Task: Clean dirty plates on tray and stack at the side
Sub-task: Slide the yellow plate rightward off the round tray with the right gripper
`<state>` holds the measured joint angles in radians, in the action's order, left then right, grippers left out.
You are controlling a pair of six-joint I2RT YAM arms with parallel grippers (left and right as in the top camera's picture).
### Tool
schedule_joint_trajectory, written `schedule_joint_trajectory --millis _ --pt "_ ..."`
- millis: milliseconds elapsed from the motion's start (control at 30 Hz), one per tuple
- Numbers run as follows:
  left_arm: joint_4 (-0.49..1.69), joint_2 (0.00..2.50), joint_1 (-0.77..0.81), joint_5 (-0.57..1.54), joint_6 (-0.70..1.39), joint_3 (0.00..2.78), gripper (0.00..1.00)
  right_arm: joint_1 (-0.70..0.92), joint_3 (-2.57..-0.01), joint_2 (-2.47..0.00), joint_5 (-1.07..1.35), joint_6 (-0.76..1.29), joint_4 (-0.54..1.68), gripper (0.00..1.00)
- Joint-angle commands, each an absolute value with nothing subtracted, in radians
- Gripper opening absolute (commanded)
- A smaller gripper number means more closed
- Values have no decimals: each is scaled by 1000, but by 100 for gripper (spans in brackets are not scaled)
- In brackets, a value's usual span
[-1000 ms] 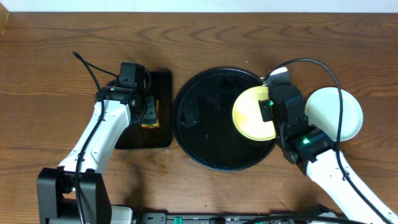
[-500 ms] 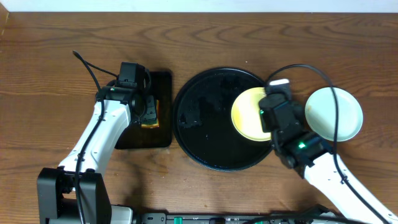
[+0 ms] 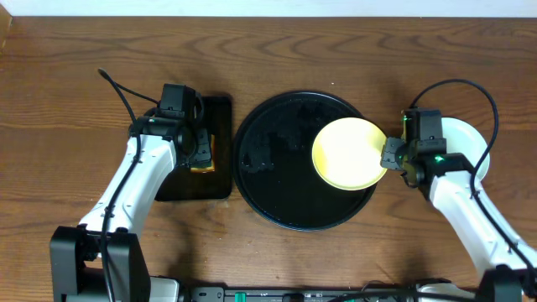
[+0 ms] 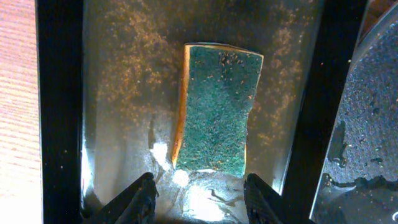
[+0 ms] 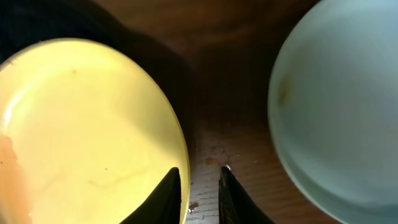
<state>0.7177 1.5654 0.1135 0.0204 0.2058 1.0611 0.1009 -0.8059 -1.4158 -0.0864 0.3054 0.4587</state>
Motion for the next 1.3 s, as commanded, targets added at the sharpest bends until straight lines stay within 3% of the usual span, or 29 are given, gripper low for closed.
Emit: schedule_joint_trajectory --millis 0,233,433,767,1067,1267 --pt "717 1567 115 19 205 1068 48 73 -817 -1461 41 307 450 21" --pt "714 1567 115 19 205 1068 48 72 -816 -1542 43 307 451 22" --pt "714 1567 115 19 205 1068 48 72 -816 -1558 43 322 443 10" --pt "714 1567 115 19 205 1068 47 72 -801 -1559 61 322 439 1" --pt "714 1567 115 19 205 1068 48 73 -800 -1559 61 349 426 1" --pt "714 1567 115 19 205 1068 47 75 -812 -1477 141 229 369 1"
